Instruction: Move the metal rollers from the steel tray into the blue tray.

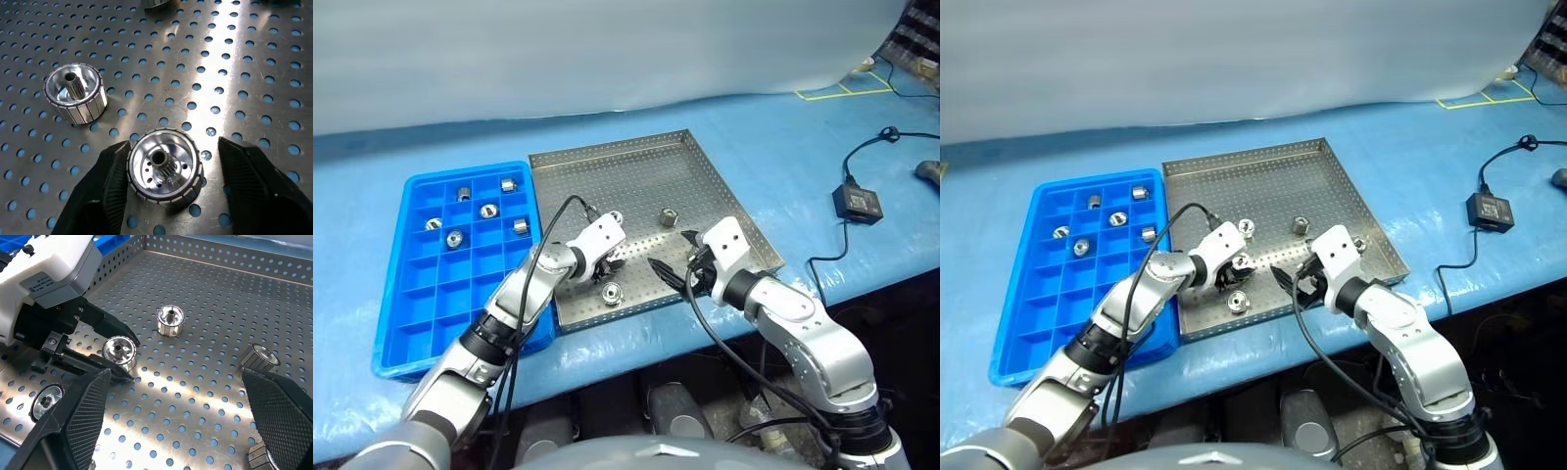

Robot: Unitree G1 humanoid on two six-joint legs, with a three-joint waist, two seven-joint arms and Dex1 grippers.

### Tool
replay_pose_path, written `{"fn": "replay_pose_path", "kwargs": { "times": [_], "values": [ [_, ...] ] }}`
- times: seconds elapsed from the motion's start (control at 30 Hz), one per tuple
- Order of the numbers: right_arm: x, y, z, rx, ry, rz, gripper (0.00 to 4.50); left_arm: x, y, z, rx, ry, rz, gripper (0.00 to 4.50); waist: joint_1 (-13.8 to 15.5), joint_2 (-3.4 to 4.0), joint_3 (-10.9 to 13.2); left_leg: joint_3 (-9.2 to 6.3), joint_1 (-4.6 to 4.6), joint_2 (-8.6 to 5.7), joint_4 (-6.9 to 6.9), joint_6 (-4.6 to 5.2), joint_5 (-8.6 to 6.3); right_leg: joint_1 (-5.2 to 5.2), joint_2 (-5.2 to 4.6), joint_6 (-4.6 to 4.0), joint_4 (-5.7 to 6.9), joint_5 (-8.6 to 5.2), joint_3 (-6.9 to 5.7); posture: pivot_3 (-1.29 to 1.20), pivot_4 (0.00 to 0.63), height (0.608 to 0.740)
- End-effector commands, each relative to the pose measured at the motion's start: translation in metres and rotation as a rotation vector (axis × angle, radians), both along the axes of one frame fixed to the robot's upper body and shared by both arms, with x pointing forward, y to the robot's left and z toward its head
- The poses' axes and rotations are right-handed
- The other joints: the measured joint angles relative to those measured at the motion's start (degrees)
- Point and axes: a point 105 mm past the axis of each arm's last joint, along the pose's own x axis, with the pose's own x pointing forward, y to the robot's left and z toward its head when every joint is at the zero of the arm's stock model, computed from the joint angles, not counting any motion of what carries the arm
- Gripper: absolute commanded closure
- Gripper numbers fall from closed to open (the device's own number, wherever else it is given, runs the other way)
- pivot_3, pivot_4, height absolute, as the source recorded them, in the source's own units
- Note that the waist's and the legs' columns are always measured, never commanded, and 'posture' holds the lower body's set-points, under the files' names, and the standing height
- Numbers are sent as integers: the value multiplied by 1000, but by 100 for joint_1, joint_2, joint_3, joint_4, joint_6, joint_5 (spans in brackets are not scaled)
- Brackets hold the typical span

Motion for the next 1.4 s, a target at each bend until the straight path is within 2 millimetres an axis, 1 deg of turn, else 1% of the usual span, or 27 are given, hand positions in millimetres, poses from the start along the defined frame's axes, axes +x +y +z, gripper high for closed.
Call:
{"fn": "replay_pose_path", "kwargs": {
  "times": [0.03,0.13,0.2,0.27,0.37,0.4,0.5,0.53,0.6,0.63,0.7,0.87,0.9,0.97,1.07,1.13,1.23,1.4],
  "values": [
    [3,3,13,12,-61,6,0,1,5,10,-26,-31,13,2339,-7,0,0,0,0,0,0,0,0,0,0,0,0,0,0,-224,150,740],
    [5,3,12,12,-59,10,0,2,8,12,-29,-38,31,2802,6,0,0,-1,0,0,0,0,0,0,0,0,0,0,-1,-207,150,740],
    [6,5,12,13,-57,18,0,2,8,20,-64,-54,38,2802,14,0,0,-1,0,-1,0,0,0,1,-1,1,0,0,0,-198,150,740],
    [7,8,10,15,-49,33,0,1,5,36,-162,-73,42,2802,24,0,0,-1,-1,-1,0,0,0,0,-1,1,-1,1,0,-183,150,740],
    [6,10,5,17,-20,69,0,-5,2,70,-408,-75,46,2802,100,0,0,-2,-4,0,0,0,0,-2,-2,1,-1,2,-1,-157,150,740],
    [6,10,3,14,-13,80,0,-7,3,78,-462,-75,49,2802,134,0,0,-3,-4,1,0,0,0,-2,-3,0,-1,3,-2,-142,150,740],
    [0,20,4,40,-4,198,0,-12,23,95,-492,-129,93,2802,176,0,0,-2,0,1,0,0,0,1,0,-3,0,6,-1,-105,150,740],
    [-4,28,12,87,-17,265,0,-15,32,99,-481,-157,112,2802,190,1,0,-2,3,1,0,0,0,3,2,-3,1,6,-1,-78,150,740],
    [-15,45,35,220,-53,401,0,-22,50,105,-453,-207,160,2802,210,2,1,-2,6,5,0,0,0,4,8,3,2,2,0,-63,150,740],
    [-19,50,43,262,-69,456,0,-24,62,105,-429,-229,197,2802,219,2,2,-2,7,8,-1,0,0,4,12,4,2,2,0,-45,150,740],
    [-17,55,48,261,-80,492,0,-28,85,100,-366,-262,306,2802,290,3,3,-6,9,10,-1,-1,1,6,14,4,3,2,-3,-17,150,740],
    [2,55,29,171,-27,431,0,-37,154,87,-284,-317,732,2802,621,-7,1,-5,11,3,0,-2,1,11,-2,1,-3,3,-7,51,150,740],
    [4,55,26,168,-18,421,0,-39,165,84,-255,-327,802,2802,695,-8,2,-6,8,1,0,-2,1,10,-4,-8,-3,8,-9,62,150,740],
    [3,54,25,172,-8,414,0,-42,179,80,-221,-339,899,2802,818,-9,3,-7,2,-1,0,-2,1,6,-5,-22,-3,16,-13,74,150,740],
    [2,54,24,175,-3,415,0,-44,186,73,-204,-331,969,2802,938,-13,4,-9,-1,-1,0,-2,1,8,-8,-26,-7,17,-19,82,150,740],
    [1,54,23,164,-3,413,0,-42,181,65,-210,-305,955,2802,981,-13,4,-9,0,-1,0,-2,1,9,-10,-27,-7,17,-21,82,150,740],
    [3,53,23,152,-8,407,0,-37,181,55,-194,-282,962,2802,998,-13,4,-7,2,0,0,-3,1,9,-11,-29,-6,16,-24,76,150,740],
    [8,47,22,147,-12,362,0,-31,183,51,-174,-289,970,2802,985,-14,5,-7,0,6,0,-5,1,6,-10,-35,-5,13,-34,63,150,740]
  ]
}}
